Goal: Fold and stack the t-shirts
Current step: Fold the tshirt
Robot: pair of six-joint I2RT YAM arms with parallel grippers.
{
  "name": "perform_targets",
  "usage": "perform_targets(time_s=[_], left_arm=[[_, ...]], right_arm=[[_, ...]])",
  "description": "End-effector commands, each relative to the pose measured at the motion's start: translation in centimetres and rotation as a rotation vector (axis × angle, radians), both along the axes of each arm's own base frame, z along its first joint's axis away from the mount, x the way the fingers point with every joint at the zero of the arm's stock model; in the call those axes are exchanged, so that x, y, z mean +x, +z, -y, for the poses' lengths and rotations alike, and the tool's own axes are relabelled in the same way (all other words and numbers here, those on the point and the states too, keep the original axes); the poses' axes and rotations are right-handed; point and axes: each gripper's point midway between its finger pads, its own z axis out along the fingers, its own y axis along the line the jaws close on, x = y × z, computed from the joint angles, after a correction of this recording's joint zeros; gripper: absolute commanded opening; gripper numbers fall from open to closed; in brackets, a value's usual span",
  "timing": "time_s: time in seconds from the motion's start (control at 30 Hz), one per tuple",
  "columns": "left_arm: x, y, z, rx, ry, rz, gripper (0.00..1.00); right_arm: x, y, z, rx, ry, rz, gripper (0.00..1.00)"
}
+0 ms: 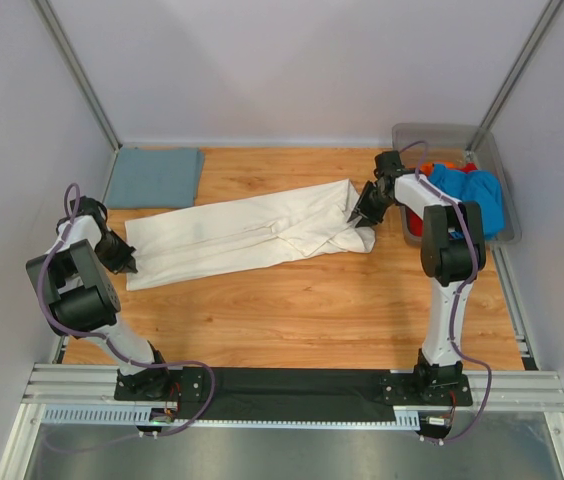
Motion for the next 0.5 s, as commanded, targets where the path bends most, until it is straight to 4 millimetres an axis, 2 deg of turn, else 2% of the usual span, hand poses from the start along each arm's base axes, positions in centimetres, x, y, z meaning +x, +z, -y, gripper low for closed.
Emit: perform_targets(time_s=[0.0, 0.23, 0.33, 0.37, 0.43, 0.47], left_arm=[[0.8, 1.0, -0.4, 0.013, -0.021, 0.034, 0.0], [0.8, 1.1, -0.4, 0.01, -0.021, 0.037, 0.0], [0.9, 1.3, -0.3, 0.007, -0.021, 0.04, 0.0], [0.9, 1.4, -0.3, 0.009, -0.02, 0.041, 0.0], [1.1, 1.6, -0.3, 0.004, -0.02, 0.046, 0.0], [1.1, 1.7, -0.3, 0.004, -0.02, 0.049, 0.0]], right_arm=[[0.9, -0.1, 0.5, -0.041, 0.015, 0.027, 0.33], [2.4, 0.1, -0.4, 0.004, 0.026, 0.066, 0.27], [2.9, 0.9, -0.9, 0.034, 0.024, 0.077, 0.12], [3.0, 1.2, -1.0, 0.04, 0.024, 0.082, 0.01], [3.0, 2.1, -1.1, 0.051, 0.014, 0.092, 0.0], [3.1, 3.3, -1.2, 0.06, 0.012, 0.113, 0.0]])
